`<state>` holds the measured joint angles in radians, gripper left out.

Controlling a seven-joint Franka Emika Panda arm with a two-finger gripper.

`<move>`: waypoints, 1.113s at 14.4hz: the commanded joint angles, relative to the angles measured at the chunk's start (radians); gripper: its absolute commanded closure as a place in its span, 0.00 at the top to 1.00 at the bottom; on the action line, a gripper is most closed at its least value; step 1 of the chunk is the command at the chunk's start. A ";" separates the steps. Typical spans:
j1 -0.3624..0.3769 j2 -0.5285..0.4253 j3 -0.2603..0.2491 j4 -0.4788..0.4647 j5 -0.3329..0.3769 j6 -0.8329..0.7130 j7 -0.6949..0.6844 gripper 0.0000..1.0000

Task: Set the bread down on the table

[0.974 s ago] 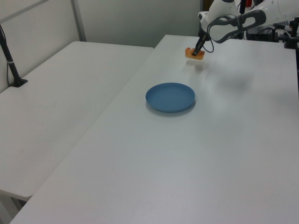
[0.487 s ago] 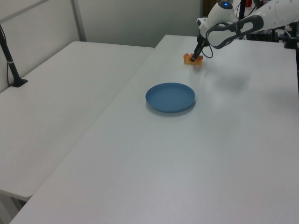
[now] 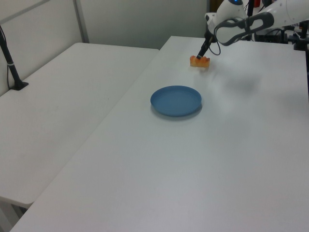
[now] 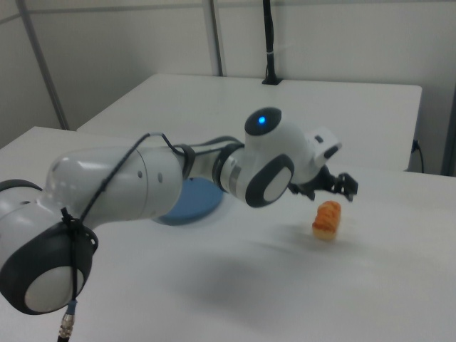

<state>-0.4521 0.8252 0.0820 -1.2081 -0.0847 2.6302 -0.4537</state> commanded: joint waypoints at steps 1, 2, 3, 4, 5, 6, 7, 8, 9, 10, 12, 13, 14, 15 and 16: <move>-0.028 -0.211 0.045 -0.113 0.025 -0.115 0.013 1.00; -0.027 -0.254 0.045 -0.114 0.035 -0.181 0.041 1.00; -0.025 -0.324 0.045 -0.129 0.086 -0.250 0.079 1.00; -0.025 -0.403 0.045 -0.171 0.162 -0.322 0.114 1.00; -0.017 -0.481 0.045 -0.194 0.221 -0.432 0.160 1.00; -0.011 -0.518 0.045 -0.188 0.245 -0.532 0.221 1.00; 0.002 -0.552 0.047 -0.183 0.255 -0.624 0.303 1.00; 0.024 -0.586 0.045 -0.183 0.253 -0.689 0.376 1.00; 0.064 -0.619 0.045 -0.185 0.249 -0.749 0.457 1.00; 0.087 -0.644 0.044 -0.189 0.247 -0.787 0.499 1.00; 0.139 -0.688 0.044 -0.186 0.241 -0.887 0.588 1.00; 0.156 -0.715 0.044 -0.188 0.240 -0.929 0.628 1.00; 0.195 -0.753 0.041 -0.194 0.237 -0.973 0.671 1.00; 0.244 -0.785 0.033 -0.226 0.230 -1.013 0.685 1.00; 0.266 -0.816 0.033 -0.255 0.227 -1.029 0.685 1.00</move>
<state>-0.2664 0.1213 0.1382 -1.3484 0.1523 1.6572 0.1887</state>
